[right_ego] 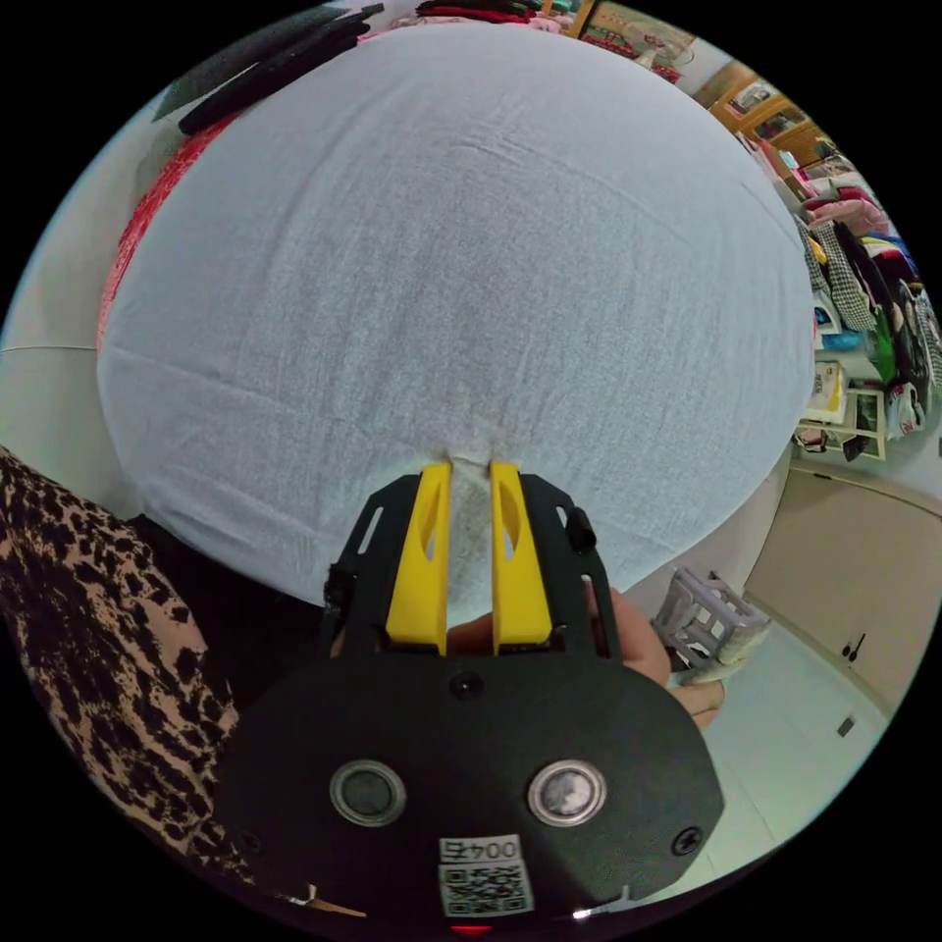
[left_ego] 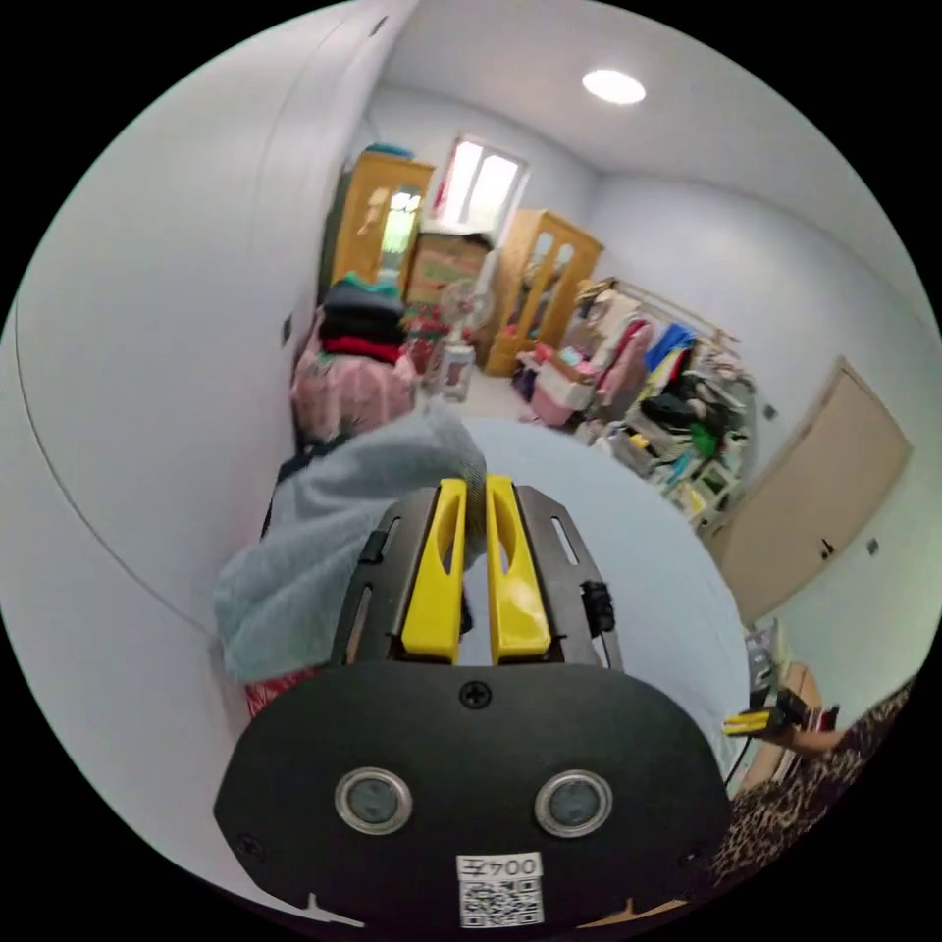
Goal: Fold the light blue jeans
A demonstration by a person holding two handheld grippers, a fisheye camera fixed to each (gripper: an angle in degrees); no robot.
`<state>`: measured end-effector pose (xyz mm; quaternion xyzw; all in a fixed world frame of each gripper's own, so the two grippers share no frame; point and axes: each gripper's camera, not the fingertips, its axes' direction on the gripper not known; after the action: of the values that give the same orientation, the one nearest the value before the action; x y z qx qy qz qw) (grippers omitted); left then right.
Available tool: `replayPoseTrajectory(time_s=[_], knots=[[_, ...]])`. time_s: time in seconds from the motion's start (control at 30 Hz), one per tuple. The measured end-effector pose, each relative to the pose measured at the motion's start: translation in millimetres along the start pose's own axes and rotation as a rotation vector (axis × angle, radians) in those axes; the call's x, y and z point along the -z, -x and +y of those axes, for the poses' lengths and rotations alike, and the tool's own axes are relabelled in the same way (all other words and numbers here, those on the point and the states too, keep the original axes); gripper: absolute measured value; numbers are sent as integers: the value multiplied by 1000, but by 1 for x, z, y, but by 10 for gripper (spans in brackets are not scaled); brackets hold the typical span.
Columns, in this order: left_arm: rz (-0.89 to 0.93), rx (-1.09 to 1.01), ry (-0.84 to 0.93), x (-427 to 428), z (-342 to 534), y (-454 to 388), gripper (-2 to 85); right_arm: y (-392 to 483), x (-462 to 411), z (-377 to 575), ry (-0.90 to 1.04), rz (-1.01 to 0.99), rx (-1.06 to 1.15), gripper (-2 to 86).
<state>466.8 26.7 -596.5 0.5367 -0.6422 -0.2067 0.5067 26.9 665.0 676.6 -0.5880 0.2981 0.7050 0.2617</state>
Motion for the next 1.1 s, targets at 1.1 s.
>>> replayPoseTrajectory(time_s=[1.1], knots=[[335, -274, 803, -154, 340, -392, 141, -118, 0, 162, -211, -707, -127, 107]])
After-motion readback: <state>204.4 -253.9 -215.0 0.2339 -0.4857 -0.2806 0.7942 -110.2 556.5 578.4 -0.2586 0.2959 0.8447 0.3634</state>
